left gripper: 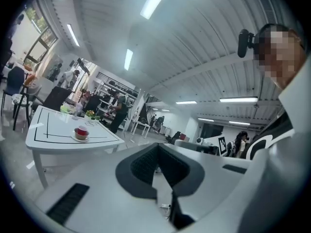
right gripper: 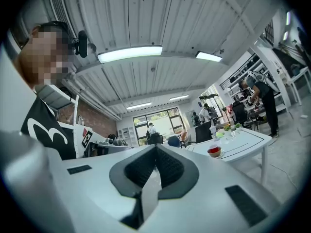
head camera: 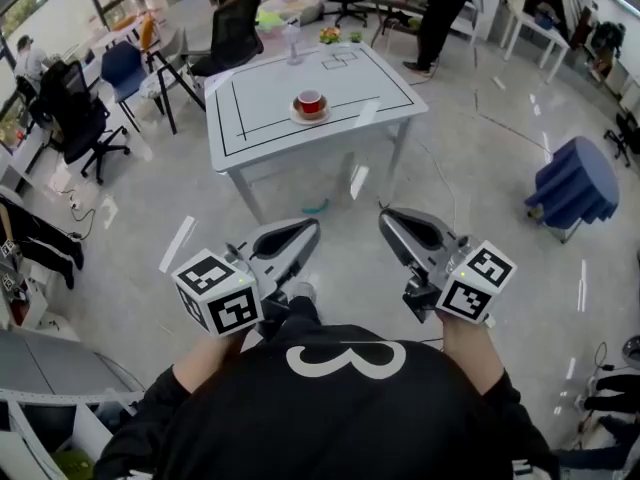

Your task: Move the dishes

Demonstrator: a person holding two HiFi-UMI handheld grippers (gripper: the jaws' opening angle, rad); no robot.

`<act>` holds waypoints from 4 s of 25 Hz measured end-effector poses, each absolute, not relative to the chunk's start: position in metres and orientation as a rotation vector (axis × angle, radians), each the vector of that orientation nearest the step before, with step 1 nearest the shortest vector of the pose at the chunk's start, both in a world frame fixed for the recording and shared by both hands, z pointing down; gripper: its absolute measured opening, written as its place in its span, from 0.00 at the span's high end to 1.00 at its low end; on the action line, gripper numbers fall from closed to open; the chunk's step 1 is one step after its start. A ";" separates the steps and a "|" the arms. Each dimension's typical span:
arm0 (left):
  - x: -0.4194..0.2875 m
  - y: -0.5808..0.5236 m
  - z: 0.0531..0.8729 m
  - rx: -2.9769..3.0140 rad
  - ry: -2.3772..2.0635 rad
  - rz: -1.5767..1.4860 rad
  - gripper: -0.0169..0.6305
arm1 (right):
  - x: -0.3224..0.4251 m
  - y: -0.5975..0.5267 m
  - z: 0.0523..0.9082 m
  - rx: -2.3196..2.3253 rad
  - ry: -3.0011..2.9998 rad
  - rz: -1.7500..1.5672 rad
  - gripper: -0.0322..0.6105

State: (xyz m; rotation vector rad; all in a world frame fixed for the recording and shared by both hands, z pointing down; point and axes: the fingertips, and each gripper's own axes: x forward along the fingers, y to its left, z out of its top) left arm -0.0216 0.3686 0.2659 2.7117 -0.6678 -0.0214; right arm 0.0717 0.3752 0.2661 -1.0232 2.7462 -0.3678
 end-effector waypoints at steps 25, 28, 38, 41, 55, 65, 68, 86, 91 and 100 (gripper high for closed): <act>-0.046 0.302 0.289 2.623 -0.716 -0.047 0.97 | 0.091 0.309 0.295 -1.278 2.737 -0.373 0.34; -0.050 0.273 0.297 2.599 -0.719 -0.055 0.97 | 0.089 0.280 0.302 -1.281 2.741 -0.401 0.34; -0.052 0.139 0.323 2.525 -0.673 -0.011 0.97 | 0.084 0.152 0.328 -1.322 2.716 -0.552 0.35; -0.054 0.100 0.329 2.501 -0.656 0.007 0.97 | 0.083 0.111 0.337 -1.364 2.703 -0.609 0.36; -0.084 -0.059 0.362 2.436 -0.675 0.038 0.97 | 0.055 -0.045 0.362 -1.407 2.729 -0.735 0.38; -0.089 -0.100 0.372 2.432 -0.710 0.054 0.97 | 0.051 -0.092 0.377 -1.436 2.742 -0.757 0.41; -0.088 -0.109 0.374 2.419 -0.728 0.057 0.97 | 0.051 -0.102 0.379 -1.426 2.768 -0.762 0.41; -0.095 -0.171 0.401 2.270 -0.918 0.085 0.97 | 0.035 -0.191 0.450 -1.211 2.921 -1.044 0.46; -0.102 -0.176 0.399 2.249 -0.962 0.076 0.97 | 0.027 -0.205 0.470 -1.189 2.969 -1.111 0.51; -0.113 -0.181 0.400 2.222 -1.010 0.057 0.97 | 0.024 -0.211 0.493 -1.204 3.043 -1.188 0.64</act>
